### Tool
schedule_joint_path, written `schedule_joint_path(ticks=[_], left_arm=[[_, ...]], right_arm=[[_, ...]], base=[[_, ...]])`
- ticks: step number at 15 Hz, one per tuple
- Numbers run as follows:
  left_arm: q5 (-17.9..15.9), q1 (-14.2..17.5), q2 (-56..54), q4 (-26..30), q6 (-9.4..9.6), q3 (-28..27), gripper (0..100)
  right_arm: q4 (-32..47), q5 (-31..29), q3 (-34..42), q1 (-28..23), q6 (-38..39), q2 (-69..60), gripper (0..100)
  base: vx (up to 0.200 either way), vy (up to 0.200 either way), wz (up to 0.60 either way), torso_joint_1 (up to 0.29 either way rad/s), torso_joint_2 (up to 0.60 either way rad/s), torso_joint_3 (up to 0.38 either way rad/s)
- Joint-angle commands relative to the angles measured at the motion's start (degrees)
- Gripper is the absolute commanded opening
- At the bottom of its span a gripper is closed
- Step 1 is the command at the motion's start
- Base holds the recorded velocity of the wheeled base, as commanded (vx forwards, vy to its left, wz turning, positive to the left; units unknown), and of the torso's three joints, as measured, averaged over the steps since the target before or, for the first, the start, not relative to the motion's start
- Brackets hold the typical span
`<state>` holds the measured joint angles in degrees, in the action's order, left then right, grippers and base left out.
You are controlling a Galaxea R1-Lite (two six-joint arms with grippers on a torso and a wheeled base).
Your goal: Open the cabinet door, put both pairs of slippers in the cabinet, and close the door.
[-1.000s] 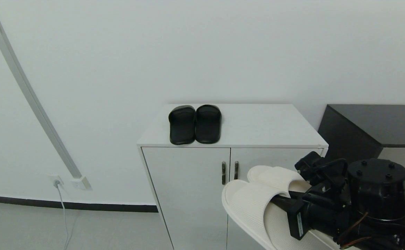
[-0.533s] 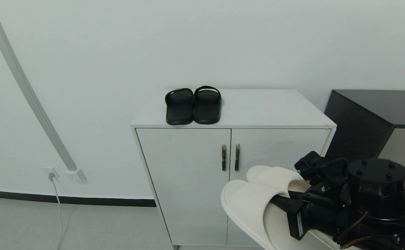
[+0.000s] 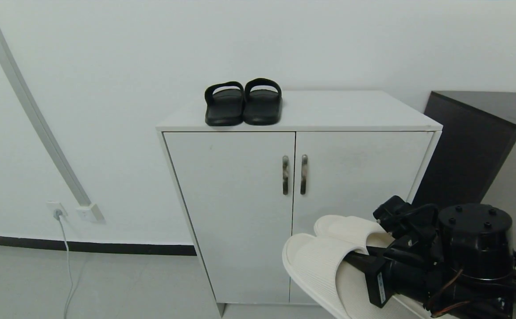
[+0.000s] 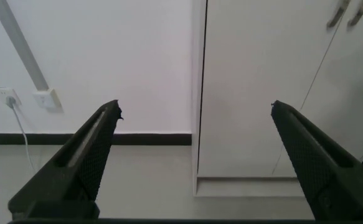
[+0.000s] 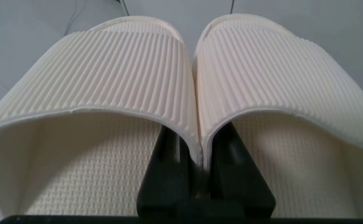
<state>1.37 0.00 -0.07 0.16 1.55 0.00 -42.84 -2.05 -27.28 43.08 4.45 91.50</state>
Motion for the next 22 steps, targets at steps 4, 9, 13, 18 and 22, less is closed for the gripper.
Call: schedule_joint_path(ticks=[4,9,13,18,22], left_arm=[[-1.1,0.0,0.07,0.02,1.09,0.0,100],[-1.1,0.0,0.07,0.02,0.82,0.0,100],[-1.1,0.0,0.07,0.02,0.91,0.0,100],[-1.1,0.0,0.07,0.02,0.82,0.0,100],[-1.28,0.0,0.07,-0.16,1.62,-0.26,100]], right_arm=[[-0.05,0.2,0.74,0.34,-0.06,-0.18,0],[-0.67,-0.15,0.83,0.25,-0.06,0.26,0],[-2.34,-0.15,1.27,-0.1,-1.64,-0.54,0],[-2.34,0.03,2.5,-0.1,-2.69,0.69,0],[-2.34,0.64,2.59,0.07,-2.69,0.78,0]], base=[[0.0,0.0,0.0,-0.102,0.45,0.353],[0.0,0.0,0.0,-0.038,0.42,0.359],[0.0,0.0,0.0,0.0,0.0,0.0],[0.0,0.0,0.0,-0.001,0.07,0.058],[0.0,0.0,-0.15,-0.001,0.0,0.002]])
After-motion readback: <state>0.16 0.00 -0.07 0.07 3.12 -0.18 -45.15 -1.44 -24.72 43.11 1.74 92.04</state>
